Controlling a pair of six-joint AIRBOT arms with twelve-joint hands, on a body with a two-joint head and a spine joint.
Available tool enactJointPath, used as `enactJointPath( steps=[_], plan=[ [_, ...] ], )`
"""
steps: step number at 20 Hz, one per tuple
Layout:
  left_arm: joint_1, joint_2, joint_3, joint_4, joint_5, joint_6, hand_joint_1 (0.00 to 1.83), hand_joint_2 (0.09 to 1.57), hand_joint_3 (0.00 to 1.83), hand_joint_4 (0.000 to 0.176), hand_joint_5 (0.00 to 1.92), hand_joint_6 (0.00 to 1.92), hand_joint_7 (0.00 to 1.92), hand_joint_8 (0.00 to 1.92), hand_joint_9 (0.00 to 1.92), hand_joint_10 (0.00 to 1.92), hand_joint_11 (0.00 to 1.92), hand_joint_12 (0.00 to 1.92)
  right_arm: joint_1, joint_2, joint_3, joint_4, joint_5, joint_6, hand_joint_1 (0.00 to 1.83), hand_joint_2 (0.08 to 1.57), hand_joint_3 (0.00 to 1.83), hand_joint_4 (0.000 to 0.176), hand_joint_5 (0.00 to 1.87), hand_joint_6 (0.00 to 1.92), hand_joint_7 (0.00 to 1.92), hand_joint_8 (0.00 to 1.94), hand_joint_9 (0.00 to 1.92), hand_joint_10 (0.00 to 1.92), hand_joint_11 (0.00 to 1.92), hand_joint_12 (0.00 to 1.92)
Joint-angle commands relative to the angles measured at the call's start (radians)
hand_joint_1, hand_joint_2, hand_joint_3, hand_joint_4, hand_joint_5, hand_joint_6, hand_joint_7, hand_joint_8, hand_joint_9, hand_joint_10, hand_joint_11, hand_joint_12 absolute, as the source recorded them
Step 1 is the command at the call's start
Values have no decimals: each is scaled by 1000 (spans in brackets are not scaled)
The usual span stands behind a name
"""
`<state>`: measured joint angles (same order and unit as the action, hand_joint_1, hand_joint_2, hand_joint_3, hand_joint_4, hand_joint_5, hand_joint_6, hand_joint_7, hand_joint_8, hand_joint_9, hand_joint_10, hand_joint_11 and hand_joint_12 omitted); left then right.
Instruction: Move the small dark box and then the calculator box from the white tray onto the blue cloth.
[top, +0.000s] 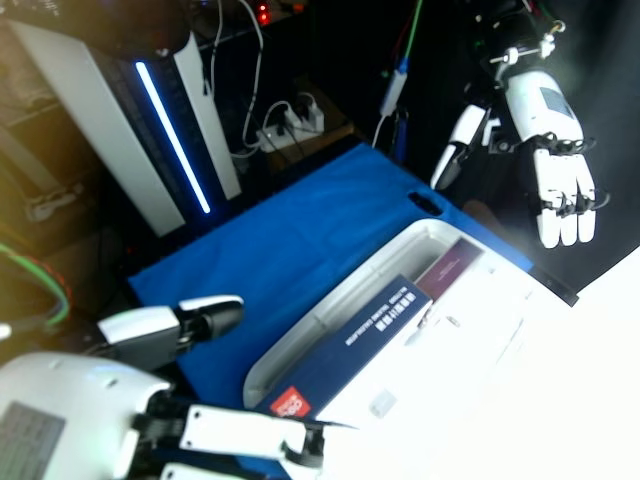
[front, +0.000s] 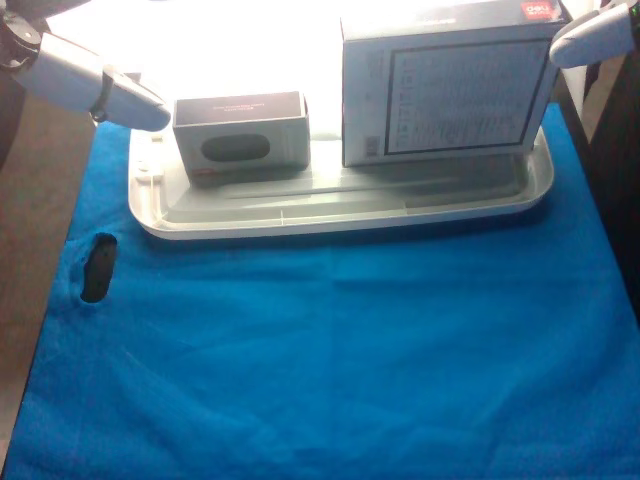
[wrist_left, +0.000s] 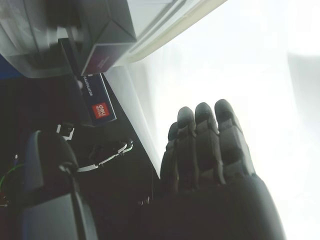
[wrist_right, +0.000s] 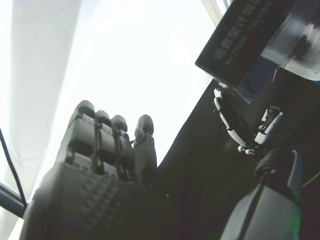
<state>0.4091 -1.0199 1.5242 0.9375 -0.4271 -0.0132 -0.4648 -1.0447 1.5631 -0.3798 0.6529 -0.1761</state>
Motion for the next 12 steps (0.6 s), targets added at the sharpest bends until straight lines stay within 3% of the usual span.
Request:
enactJointPath(
  steps=[1, 2, 4, 6, 8, 10, 12],
  plan=[
    [-25, -12, 9, 28, -34, -70, 731, 756, 0, 48, 152, 3, 275, 4, 267, 9, 0, 600, 18, -2, 5, 43, 103, 6, 837, 541, 1, 32, 377, 13, 71, 0, 0, 0, 47, 28],
    [-32, -24, 19, 115, -28, -140, 663, 828, 8, 0, 65, 0, 233, 0, 270, 4, 0, 607, 18, -2, 5, 38, 103, 6, 833, 526, 0, 27, 387, 14, 102, 11, 37, 13, 83, 43],
    [-56, -63, 55, 314, -30, -318, 630, 831, 0, 0, 71, 6, 238, 1, 278, 1, 0, 653, 18, -2, 5, 36, 103, 6, 831, 524, 0, 27, 394, 10, 137, 16, 61, 16, 67, 37],
    [-58, -80, 63, 360, -23, -343, 687, 761, 0, 0, 143, 5, 278, 3, 334, 8, 0, 754, 18, -2, 5, 36, 103, 6, 843, 516, 0, 0, 387, 4, 144, 11, 71, 15, 52, 32],
    [-58, -100, 69, 428, -15, -382, 689, 768, 0, 0, 180, 6, 324, 8, 372, 13, 0, 763, 18, -6, 5, 36, 103, 6, 841, 511, 0, 11, 396, 6, 139, 6, 73, 11, 58, 35],
    [-57, -124, 87, 490, -17, -437, 662, 813, 4, 3, 186, 2, 358, 5, 409, 17, 0, 847, 18, -10, 5, 33, 103, 6, 830, 512, 0, 7, 387, 1, 127, 0, 74, 9, 65, 39],
    [-55, -141, 97, 530, -18, -464, 664, 819, 0, 48, 198, 4, 343, 1, 433, 21, 0, 997, 18, -11, 5, 29, 103, 6, 837, 497, 0, 0, 378, 0, 126, 2, 86, 11, 91, 52]
  ],
)
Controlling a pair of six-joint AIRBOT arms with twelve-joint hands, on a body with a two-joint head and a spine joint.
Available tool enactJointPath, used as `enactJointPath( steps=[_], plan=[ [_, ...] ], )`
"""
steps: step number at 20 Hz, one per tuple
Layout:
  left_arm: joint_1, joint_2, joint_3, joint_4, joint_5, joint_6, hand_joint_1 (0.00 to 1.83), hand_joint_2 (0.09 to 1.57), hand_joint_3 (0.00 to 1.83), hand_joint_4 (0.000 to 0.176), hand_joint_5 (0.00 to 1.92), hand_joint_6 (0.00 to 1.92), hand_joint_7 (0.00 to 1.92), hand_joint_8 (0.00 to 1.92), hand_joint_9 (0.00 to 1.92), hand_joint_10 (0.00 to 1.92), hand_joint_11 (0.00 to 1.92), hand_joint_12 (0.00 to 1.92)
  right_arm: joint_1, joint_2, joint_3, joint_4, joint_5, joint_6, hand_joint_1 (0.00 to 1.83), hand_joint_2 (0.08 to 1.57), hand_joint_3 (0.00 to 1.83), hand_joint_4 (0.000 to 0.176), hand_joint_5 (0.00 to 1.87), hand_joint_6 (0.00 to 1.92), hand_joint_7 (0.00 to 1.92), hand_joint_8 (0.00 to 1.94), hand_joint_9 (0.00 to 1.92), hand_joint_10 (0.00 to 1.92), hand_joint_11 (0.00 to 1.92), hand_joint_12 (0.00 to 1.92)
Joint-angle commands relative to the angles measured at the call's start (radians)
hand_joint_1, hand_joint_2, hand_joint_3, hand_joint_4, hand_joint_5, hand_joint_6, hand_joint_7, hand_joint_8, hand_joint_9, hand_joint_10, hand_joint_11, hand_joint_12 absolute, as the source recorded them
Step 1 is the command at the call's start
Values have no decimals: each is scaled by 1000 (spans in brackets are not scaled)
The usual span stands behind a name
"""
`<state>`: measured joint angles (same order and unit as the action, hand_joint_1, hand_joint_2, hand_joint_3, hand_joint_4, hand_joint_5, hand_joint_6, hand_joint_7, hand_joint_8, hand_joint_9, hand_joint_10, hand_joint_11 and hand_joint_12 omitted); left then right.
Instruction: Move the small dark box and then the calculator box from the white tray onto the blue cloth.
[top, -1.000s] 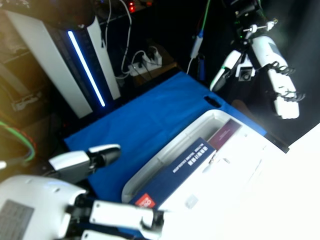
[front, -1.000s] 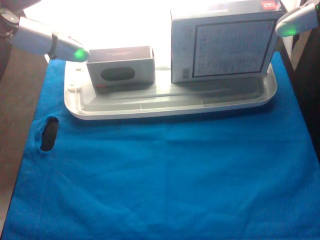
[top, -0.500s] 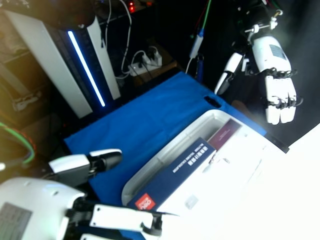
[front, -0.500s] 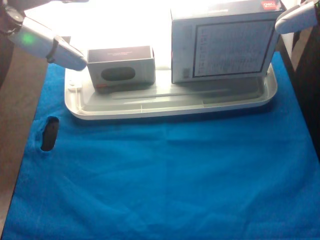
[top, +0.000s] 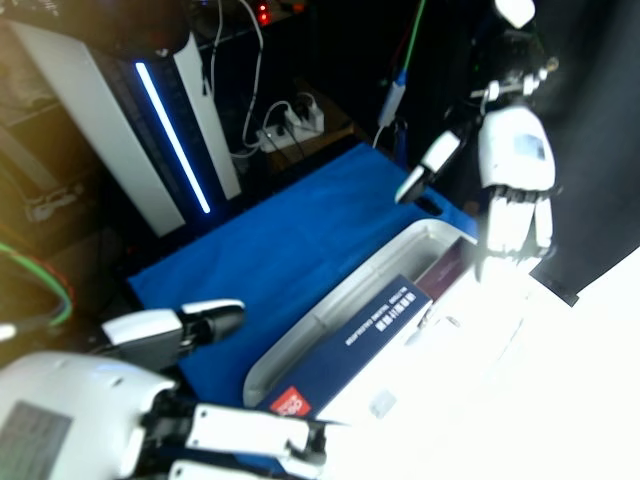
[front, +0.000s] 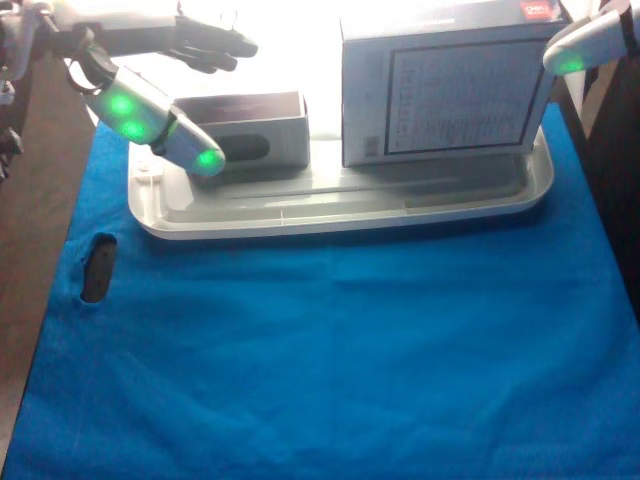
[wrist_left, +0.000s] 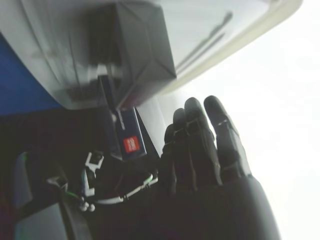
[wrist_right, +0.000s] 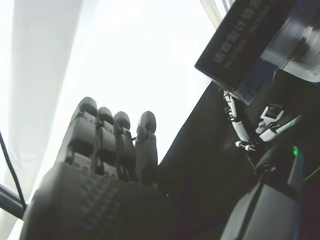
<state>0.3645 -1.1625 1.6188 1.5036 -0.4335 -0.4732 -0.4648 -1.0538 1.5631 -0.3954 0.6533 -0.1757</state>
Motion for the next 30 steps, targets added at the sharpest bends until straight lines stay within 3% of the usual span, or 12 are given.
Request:
enactJointPath(
  steps=[1, 3, 4, 7, 12, 16, 18, 21, 24, 26, 29, 30],
  plan=[
    [-8, -7, 6, -19, -10, -9, 674, 805, 0, 69, 211, 5, 344, 1, 447, 25, 0, 1079, 18, -2, 5, 45, 103, 6, 836, 497, 0, 7, 379, 1, 130, 4, 90, 12, 98, 56],
    [-7, -26, 20, 30, -3, -37, 689, 756, 0, 102, 242, 9, 391, 11, 435, 16, 0, 1117, 18, -4, 4, 43, 103, 6, 837, 502, 0, 11, 385, 3, 140, 6, 87, 8, 89, 53],
    [-7, -35, 29, 49, 0, -50, 709, 731, 0, 83, 250, 7, 408, 10, 432, 13, 0, 1076, 18, -4, 4, 43, 103, 6, 829, 507, 0, 15, 383, 2, 134, 3, 94, 10, 109, 63],
    [1, -63, 60, 66, 22, -54, 738, 742, 1, 94, 291, 12, 429, 6, 444, 12, 0, 1036, 18, -6, 3, 41, 103, 6, 862, 500, 0, 8, 359, 0, 96, 0, 98, 8, 141, 80],
    [5, -102, 117, 54, 64, -54, 823, 812, 3, 26, 305, 0, 494, 0, 545, 17, 76, 1116, 18, -6, -3, 36, 103, 6, 862, 523, 3, 0, 324, 0, 81, 0, 117, 11, 184, 105],
    [15, -132, 158, 34, 80, -53, 782, 831, 4, 26, 317, 1, 504, 0, 418, 0, 0, 979, 18, -6, -6, 34, 103, 6, 837, 520, 0, 0, 316, 0, 59, 0, 101, 1, 166, 99],
    [19, -144, 172, 34, 85, -53, 785, 822, 0, 6, 339, 3, 499, 0, 417, 4, 0, 954, 18, -6, -8, 32, 104, 6, 832, 517, 0, 0, 307, 0, 102, 14, 124, 9, 168, 102],
    [28, -149, 178, 31, 90, -53, 774, 808, 0, 0, 384, 5, 503, 0, 381, 4, 0, 666, 18, -6, -12, 30, 104, 6, 813, 520, 1, 0, 318, 4, 129, 15, 136, 10, 147, 95],
    [36, -152, 184, 30, 94, -53, 748, 830, 0, 4, 426, 1, 532, 1, 436, 5, 0, 889, 18, -7, -15, 30, 104, 6, 812, 543, 10, 0, 303, 0, 113, 4, 127, 4, 147, 98],
    [39, -155, 189, 29, 101, -53, 741, 846, 2, 2, 469, 5, 560, 5, 442, 3, 0, 816, 18, -8, -17, 30, 105, 6, 829, 547, 7, 0, 279, 0, 95, 0, 110, 1, 154, 105],
    [49, -160, 195, 28, 109, -53, 808, 907, 3, 42, 695, 36, 662, 12, 466, 6, 0, 690, 18, -8, -18, 30, 107, 6, 814, 540, 3, 0, 288, 3, 129, 10, 132, 8, 143, 107],
    [54, -167, 204, 23, 110, -53, 859, 919, 0, 33, 781, 25, 718, 3, 531, 6, 0, 842, 18, -10, -18, 31, 113, 6, 803, 546, 5, 0, 296, 6, 149, 16, 150, 14, 140, 109]
  ],
)
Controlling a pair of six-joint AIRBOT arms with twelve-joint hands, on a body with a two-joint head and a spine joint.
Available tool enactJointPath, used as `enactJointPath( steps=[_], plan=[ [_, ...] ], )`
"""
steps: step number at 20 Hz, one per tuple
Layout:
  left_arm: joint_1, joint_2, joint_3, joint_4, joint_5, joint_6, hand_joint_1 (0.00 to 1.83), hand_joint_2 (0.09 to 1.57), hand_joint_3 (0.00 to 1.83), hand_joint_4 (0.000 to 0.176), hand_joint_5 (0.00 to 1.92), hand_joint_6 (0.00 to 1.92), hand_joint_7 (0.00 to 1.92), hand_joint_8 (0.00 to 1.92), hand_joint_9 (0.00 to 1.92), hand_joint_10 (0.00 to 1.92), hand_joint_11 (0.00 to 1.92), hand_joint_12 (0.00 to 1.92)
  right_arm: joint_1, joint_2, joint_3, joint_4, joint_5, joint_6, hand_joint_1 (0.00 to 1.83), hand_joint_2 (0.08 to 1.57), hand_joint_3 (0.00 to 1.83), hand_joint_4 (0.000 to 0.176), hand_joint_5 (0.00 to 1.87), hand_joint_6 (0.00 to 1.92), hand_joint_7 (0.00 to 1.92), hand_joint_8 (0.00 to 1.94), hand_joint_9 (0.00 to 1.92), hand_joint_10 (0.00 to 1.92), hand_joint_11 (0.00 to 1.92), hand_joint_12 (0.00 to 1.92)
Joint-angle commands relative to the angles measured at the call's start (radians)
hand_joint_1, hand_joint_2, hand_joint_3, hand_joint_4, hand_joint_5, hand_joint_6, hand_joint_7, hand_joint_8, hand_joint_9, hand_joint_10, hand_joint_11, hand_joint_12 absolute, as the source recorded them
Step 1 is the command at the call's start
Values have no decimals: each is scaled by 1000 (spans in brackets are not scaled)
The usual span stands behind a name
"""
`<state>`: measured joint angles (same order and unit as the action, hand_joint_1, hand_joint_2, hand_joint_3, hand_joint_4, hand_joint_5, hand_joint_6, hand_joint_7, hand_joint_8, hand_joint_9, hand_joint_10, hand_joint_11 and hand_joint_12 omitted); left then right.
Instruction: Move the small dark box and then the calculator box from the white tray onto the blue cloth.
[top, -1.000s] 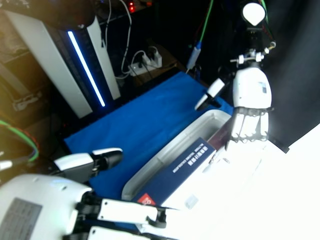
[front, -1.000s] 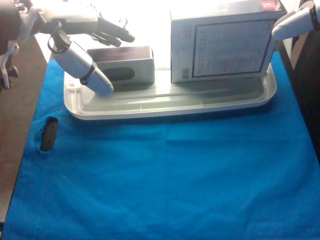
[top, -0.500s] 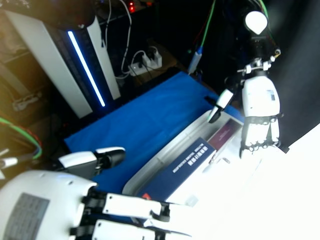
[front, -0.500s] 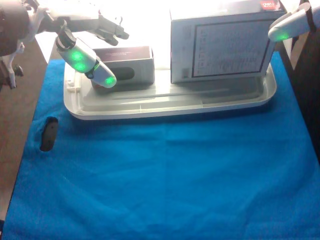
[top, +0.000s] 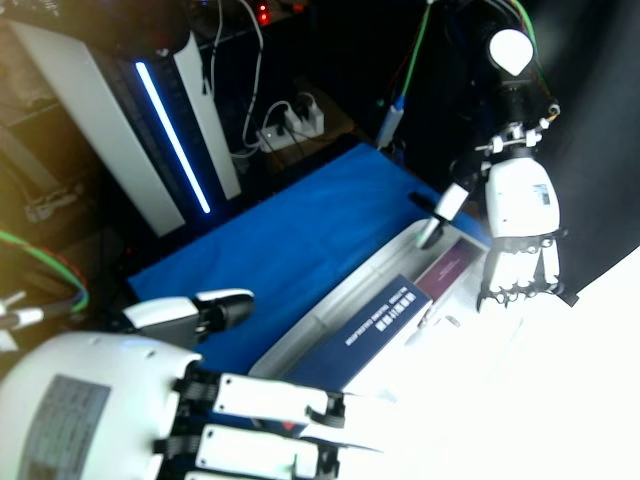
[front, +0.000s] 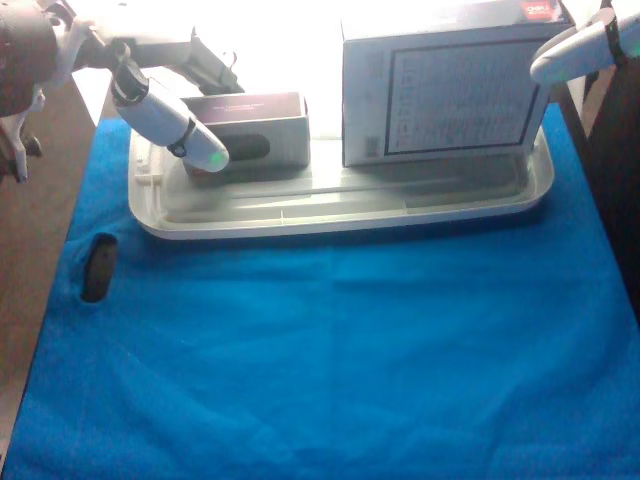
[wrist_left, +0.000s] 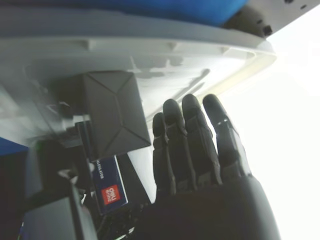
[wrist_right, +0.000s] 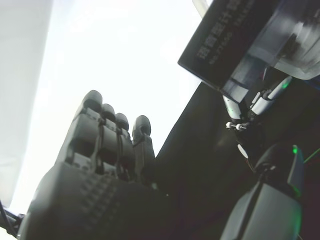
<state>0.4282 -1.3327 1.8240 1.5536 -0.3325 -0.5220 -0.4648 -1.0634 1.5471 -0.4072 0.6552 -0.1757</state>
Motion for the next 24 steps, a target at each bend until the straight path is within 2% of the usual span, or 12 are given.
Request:
enactJointPath(
  steps=[1, 4, 5, 6, 7, 8, 12, 13, 15, 19, 21, 24],
  plan=[
    [-6, -7, 10, -42, 9, 4, 872, 972, 0, 69, 897, 37, 772, 5, 623, 17, 93, 1071, 18, 0, -2, 50, 122, 6, 797, 537, 0, 0, 294, 3, 136, 5, 132, 3, 106, 97],
    [-1, -13, 15, -54, 8, 10, 908, 992, 4, 33, 955, 44, 816, 15, 685, 32, 153, 1161, 18, 0, -3, 50, 123, 6, 808, 528, 0, 0, 290, 1, 112, 4, 104, 1, 93, 93],
    [2, -14, 15, -61, 7, 15, 1000, 1078, 0, 147, 986, 764, 892, 34, 774, 81, 207, 1288, 18, 0, -3, 50, 124, 6, 809, 530, 0, 0, 288, 0, 116, 5, 94, 0, 72, 85],
    [5, -15, 14, -73, 5, 27, 1025, 1102, 1, 135, 977, 939, 961, 58, 843, 122, 288, 1305, 18, 0, -4, 50, 126, 6, 801, 533, 0, 0, 287, 0, 122, 7, 94, 1, 69, 84],
    [5, -16, 14, -77, 4, 32, 1166, 1137, 2, 21, 1000, 899, 860, 1022, 808, 567, 370, 1478, 18, 0, -4, 50, 127, 6, 805, 534, 0, 0, 284, 0, 116, 3, 92, 0, 77, 88],
    [5, -16, 12, -93, 4, 51, 1188, 1177, 3, 0, 915, 973, 812, 1344, 759, 1049, 451, 1724, 18, 0, -4, 50, 127, 6, 807, 531, 0, 0, 285, 1, 117, 3, 93, 1, 78, 89],
    [-6, -6, 11, -179, 2, 111, 1042, 1203, 0, 6, 812, 1202, 740, 1037, 637, 1186, 426, 1657, 18, -2, -5, 49, 128, 6, 801, 532, 0, 0, 295, 2, 151, 9, 131, 11, 113, 107],
    [-9, 3, 7, -232, -2, 143, 927, 1230, 1, 135, 753, 1323, 663, 646, 528, 857, 213, 1492, 18, -2, -5, 49, 128, 6, 792, 540, 4, 0, 301, 4, 145, 5, 126, 7, 116, 109],
    [-14, 30, -11, -321, -17, 201, 904, 1234, 1, 168, 741, 1338, 665, 607, 541, 838, 234, 1617, 18, -2, -6, 49, 128, 6, 813, 547, 5, 0, 297, 2, 142, 3, 119, 3, 103, 105],
    [-36, 125, -92, -460, -79, 286, 945, 1204, 0, 143, 796, 1259, 671, 939, 558, 1301, 441, 1772, 18, -1, -8, 49, 128, 6, 809, 558, 7, 0, 301, 3, 140, 1, 109, 0, 86, 100],
    [-53, 178, -150, -459, -106, 300, 968, 1244, 0, 36, 734, 1355, 634, 784, 493, 1123, 262, 1705, 18, -1, -8, 49, 128, 6, 811, 560, 6, 0, 288, 0, 119, 0, 95, 0, 85, 103],
    [-58, 250, -245, -417, -151, 300, 1135, 1223, 0, 0, 821, 1112, 738, 1306, 560, 1076, 308, 1659, 18, -1, -8, 49, 127, 6, 840, 524, 0, 0, 293, 5, 86, 4, 50, 0, 83, 105]
  ],
)
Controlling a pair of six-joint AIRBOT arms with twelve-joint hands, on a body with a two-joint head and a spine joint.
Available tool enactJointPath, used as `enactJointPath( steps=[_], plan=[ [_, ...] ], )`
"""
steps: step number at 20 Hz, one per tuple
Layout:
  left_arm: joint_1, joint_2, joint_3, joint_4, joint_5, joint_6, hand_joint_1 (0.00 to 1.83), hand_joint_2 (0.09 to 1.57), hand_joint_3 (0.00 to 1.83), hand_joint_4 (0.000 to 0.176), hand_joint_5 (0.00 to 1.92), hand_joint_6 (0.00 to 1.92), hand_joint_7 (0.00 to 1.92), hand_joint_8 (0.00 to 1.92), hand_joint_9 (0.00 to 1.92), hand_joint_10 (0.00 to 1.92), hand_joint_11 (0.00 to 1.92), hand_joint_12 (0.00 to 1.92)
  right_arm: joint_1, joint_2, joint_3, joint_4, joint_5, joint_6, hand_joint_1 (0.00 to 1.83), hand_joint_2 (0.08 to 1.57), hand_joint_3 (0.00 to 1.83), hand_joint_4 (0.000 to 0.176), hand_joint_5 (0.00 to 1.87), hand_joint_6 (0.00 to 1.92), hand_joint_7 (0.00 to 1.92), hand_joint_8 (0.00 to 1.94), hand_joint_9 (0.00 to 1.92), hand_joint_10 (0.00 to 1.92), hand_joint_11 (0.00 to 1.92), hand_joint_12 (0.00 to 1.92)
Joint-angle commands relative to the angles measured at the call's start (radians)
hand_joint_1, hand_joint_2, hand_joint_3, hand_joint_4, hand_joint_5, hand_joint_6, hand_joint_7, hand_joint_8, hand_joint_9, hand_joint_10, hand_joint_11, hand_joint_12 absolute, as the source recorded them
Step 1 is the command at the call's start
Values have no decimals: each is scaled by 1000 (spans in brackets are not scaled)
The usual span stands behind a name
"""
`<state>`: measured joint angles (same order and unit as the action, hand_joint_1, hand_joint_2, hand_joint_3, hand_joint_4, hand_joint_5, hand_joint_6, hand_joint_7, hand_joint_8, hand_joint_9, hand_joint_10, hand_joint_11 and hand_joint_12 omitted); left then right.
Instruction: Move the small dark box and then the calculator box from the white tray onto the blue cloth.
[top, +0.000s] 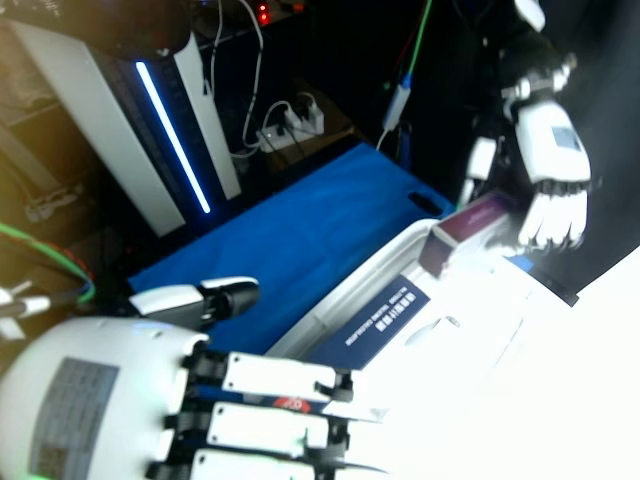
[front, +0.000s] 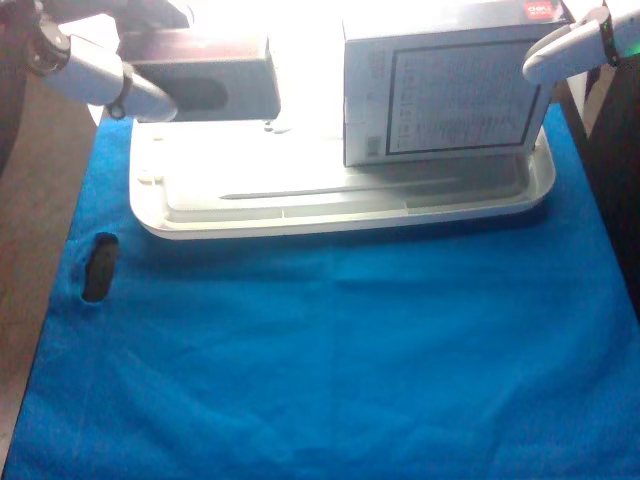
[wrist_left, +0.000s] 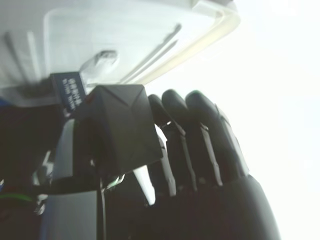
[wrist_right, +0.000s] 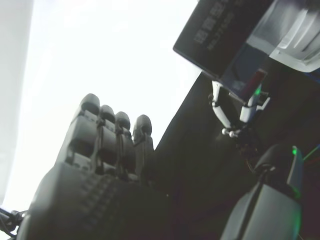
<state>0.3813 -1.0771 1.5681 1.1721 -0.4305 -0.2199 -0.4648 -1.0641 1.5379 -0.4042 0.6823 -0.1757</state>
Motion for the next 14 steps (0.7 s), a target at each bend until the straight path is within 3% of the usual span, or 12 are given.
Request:
enactJointPath(
  steps=[1, 2, 3, 4, 5, 6, 7, 8, 11, 12, 14],
  plan=[
    [-11, 5, -11, -25, -67, -2, 1003, 1170, 0, 94, 868, 1147, 707, 1187, 635, 1470, 522, 1865, 18, -1, 3, 46, 100, 6, 830, 526, 0, 0, 305, 7, 115, 12, 47, 0, 62, 98],
    [-11, 9, -23, -20, -80, -4, 1003, 1170, 0, 94, 868, 1147, 707, 1187, 635, 1470, 522, 1865, 18, -1, 3, 46, 99, 6, 830, 526, 0, 0, 305, 7, 115, 12, 47, 0, 62, 98],
    [-10, 14, -41, -11, -104, -5, 1011, 1170, 0, 67, 868, 1153, 686, 1121, 597, 1426, 489, 1838, 18, -1, 4, 46, 99, 6, 826, 541, 2, 3, 305, 6, 128, 14, 46, 0, 46, 92],
    [-10, 20, -55, -4, -118, -6, 1031, 1172, 0, 19, 867, 1155, 666, 1289, 622, 1575, 565, 1904, 18, -1, 4, 46, 99, 6, 820, 546, 3, 2, 305, 5, 130, 11, 46, 0, 52, 95],
    [-9, 28, -71, 4, -125, -6, 1020, 1179, 1, 30, 854, 1175, 658, 1353, 631, 1612, 577, 1917, 18, -1, 4, 46, 99, 6, 818, 553, 6, 0, 297, 1, 127, 8, 44, 0, 55, 98],
    [-7, 43, -94, 16, -135, -6, 996, 1192, 2, 56, 829, 1215, 624, 1235, 577, 1402, 480, 1781, 18, -1, 4, 46, 99, 6, 821, 544, 1, 0, 299, 1, 123, 5, 35, 0, 40, 93],
    [-1, 57, -113, 24, -143, -6, 1003, 1194, 0, 43, 828, 1216, 618, 1196, 576, 1300, 448, 1704, 18, -1, 4, 46, 98, 6, 819, 542, 0, 5, 311, 5, 129, 6, 42, 3, 45, 96],
    [8, 78, -140, 42, -148, -6, 1146, 1204, 2, 0, 868, 1058, 720, 1428, 604, 1105, 381, 1625, 18, -1, 4, 46, 97, 6, 811, 548, 2, 8, 324, 7, 129, 3, 64, 9, 100, 125],
    [41, 118, -186, 51, -157, -6, 1200, 1199, 1, 0, 865, 999, 795, 1479, 654, 1248, 406, 1656, 18, 0, 4, 46, 97, 6, 819, 546, 1, 11, 333, 8, 137, 5, 63, 7, 91, 125],
    [64, 141, -209, 41, -162, -2, 1089, 1183, 0, 0, 849, 1178, 729, 1282, 669, 1443, 457, 1713, 18, 0, 4, 46, 97, 6, 809, 549, 2, 2, 343, 9, 132, 1, 63, 5, 68, 120],
    [91, 167, -236, 2, -161, 37, 1106, 1179, 0, 0, 852, 1173, 725, 1279, 624, 1499, 395, 1776, 18, 0, 4, 47, 96, 6, 786, 543, 0, 0, 358, 11, 91, 0, 43, 0, 52, 118]
  ],
)
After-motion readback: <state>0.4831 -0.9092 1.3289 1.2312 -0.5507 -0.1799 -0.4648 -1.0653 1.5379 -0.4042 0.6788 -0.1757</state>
